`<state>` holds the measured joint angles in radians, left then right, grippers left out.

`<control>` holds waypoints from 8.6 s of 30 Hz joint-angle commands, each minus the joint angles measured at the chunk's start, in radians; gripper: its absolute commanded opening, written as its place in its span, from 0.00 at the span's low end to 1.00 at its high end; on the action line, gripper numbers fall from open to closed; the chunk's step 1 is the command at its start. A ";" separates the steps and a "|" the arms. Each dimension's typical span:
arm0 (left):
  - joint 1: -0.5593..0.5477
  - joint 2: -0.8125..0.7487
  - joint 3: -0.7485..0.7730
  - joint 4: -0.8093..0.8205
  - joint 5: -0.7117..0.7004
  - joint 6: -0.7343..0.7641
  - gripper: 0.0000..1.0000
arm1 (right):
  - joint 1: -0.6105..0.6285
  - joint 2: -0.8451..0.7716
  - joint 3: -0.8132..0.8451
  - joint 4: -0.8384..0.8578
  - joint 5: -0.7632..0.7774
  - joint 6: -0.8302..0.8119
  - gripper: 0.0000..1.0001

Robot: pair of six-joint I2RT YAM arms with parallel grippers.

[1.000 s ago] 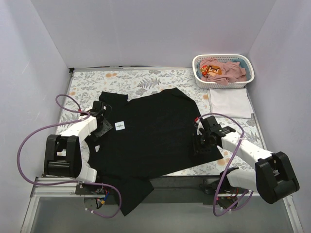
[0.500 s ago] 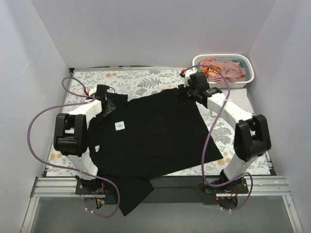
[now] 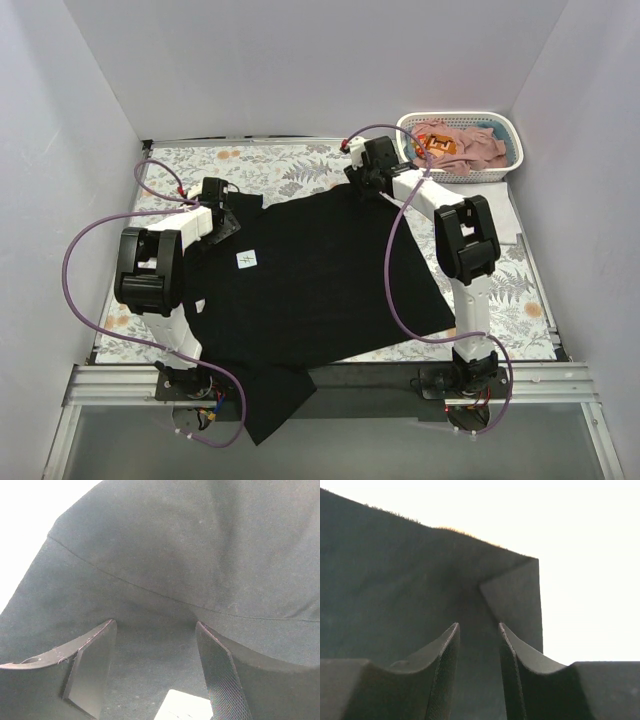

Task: Fold and stack the t-shirts
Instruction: Flatten the tshirt out, then fold the tshirt

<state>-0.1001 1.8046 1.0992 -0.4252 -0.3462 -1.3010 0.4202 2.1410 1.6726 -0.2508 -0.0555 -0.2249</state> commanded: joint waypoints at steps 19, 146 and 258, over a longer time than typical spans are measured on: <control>-0.007 -0.021 0.011 0.005 -0.008 0.020 0.64 | 0.000 0.184 0.174 0.035 0.051 0.004 0.24; 0.042 0.526 0.831 -0.110 0.168 0.169 0.77 | -0.204 0.203 0.409 -0.100 -0.113 0.193 0.46; 0.192 -0.323 -0.364 -0.087 0.010 -0.064 0.27 | -0.006 -0.905 -0.969 -0.214 0.226 0.486 0.57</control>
<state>0.0887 1.4868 0.7689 -0.5289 -0.3252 -1.3727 0.4221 1.2213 0.7048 -0.4709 0.1390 0.2073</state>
